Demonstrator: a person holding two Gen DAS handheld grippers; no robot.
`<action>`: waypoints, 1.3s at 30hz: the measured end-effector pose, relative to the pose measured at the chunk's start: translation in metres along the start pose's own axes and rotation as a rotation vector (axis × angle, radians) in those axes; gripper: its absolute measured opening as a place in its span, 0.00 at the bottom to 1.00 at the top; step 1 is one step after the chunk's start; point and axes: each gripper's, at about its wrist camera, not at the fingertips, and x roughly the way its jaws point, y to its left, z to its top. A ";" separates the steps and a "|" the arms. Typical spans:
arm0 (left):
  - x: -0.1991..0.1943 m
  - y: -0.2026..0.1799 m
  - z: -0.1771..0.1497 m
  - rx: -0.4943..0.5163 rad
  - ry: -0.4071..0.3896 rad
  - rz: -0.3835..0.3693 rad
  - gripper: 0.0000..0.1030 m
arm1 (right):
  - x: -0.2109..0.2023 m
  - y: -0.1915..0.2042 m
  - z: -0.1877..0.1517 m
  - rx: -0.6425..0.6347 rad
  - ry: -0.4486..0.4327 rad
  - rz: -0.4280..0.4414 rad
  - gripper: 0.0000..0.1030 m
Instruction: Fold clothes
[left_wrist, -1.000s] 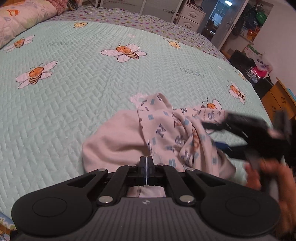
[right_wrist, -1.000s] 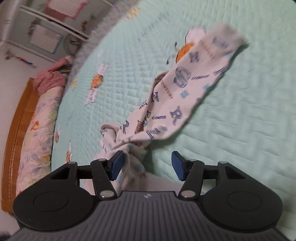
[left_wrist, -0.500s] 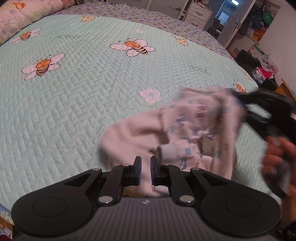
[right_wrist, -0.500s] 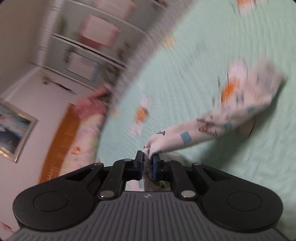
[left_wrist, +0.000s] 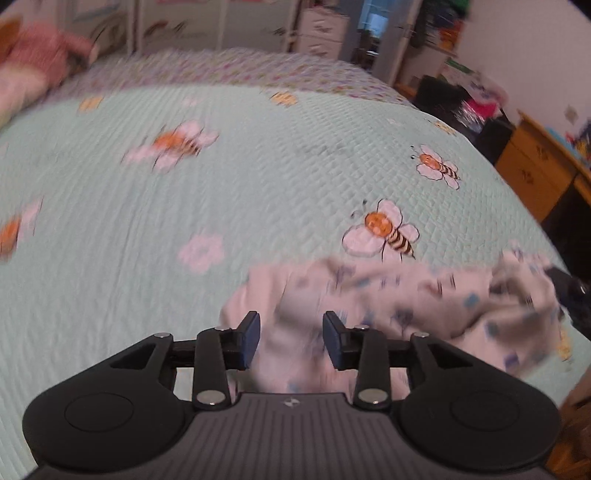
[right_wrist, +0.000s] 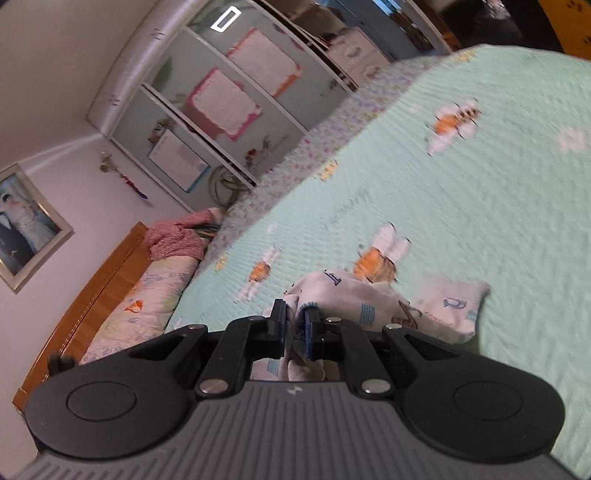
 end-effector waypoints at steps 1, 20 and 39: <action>0.005 -0.005 0.006 0.040 -0.010 0.009 0.53 | 0.000 -0.001 -0.002 0.003 0.005 0.001 0.11; -0.008 0.005 0.041 -0.088 -0.089 -0.275 0.03 | -0.014 -0.007 0.016 -0.001 -0.114 -0.085 0.10; -0.032 0.085 -0.053 -0.229 0.054 0.053 0.04 | 0.027 -0.016 0.028 -0.135 0.032 -0.193 0.18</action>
